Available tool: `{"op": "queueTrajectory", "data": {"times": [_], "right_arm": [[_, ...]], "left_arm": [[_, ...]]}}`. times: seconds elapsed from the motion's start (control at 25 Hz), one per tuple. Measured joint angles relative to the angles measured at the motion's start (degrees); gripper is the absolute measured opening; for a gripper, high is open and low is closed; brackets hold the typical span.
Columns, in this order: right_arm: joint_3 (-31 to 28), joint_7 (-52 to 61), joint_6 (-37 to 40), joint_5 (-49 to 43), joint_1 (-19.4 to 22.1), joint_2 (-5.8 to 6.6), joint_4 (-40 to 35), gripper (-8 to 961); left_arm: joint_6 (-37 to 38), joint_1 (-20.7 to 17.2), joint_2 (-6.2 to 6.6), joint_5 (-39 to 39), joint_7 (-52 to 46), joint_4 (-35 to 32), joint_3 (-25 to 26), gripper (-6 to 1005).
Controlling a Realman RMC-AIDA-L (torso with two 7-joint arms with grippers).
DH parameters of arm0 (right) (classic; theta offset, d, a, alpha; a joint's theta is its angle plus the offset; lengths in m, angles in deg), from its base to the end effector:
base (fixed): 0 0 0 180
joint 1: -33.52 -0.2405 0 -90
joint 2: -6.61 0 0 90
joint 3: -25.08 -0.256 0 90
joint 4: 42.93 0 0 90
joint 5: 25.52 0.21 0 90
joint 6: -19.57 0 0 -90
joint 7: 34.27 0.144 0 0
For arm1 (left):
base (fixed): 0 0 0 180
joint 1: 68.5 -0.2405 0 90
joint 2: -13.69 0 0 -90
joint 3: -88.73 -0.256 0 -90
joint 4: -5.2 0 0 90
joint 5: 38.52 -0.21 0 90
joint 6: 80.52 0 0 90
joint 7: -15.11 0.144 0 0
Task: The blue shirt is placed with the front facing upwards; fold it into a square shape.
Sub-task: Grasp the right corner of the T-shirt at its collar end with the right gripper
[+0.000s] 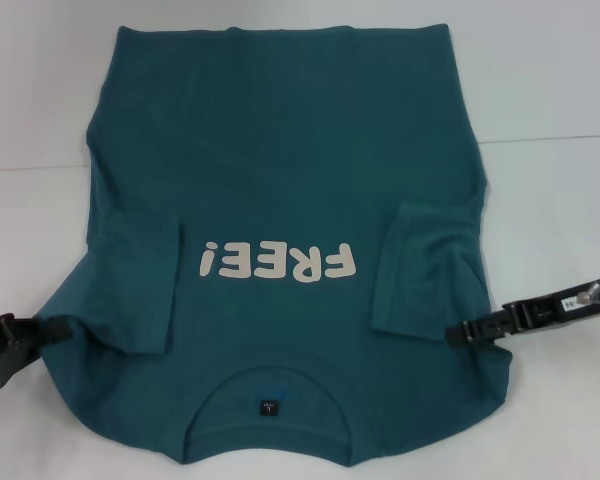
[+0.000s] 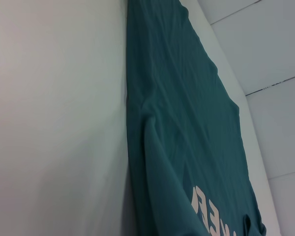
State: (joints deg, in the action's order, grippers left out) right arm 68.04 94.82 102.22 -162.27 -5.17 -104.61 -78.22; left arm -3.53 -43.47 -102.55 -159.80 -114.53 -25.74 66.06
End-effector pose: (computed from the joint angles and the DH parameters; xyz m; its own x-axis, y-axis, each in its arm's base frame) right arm 0.2917 0.3665 0.0285 0.3933 -0.8996 -0.1900 -0.9180 -0.3727 -0.1354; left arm -0.3550 0.3143 0.0288 -0.1720 0.7658 0.6197 0.9734 0.0357 0.2262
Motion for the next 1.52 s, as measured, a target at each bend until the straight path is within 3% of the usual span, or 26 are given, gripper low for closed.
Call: {"op": "queueTrajectory", "data": {"times": [0.36,0.56,1.12,1.52], "right_arm": [[0.5,1.4,-1.0,-2.6,0.0,-0.36,0.2,869],[-1.1,2.1,0.7,-2.7,1.4,0.75,-0.7,868],[-1.5,5.7,3.9,-3.1,4.3,1.37,-6.7,869],[-1.0,5.4,-0.2,-3.1,3.5,-0.27,-6.4,869]], "left_arm": [[0.4,-0.2,-0.13,0.0,0.0,0.1,0.0,30],[0.4,-0.4,-0.13,0.0,0.0,0.1,0.0,31],[0.2,-0.8,-0.13,0.0,0.0,0.1,0.0,31],[0.0,-0.8,-0.13,0.0,0.0,0.1,0.0,31]]}}
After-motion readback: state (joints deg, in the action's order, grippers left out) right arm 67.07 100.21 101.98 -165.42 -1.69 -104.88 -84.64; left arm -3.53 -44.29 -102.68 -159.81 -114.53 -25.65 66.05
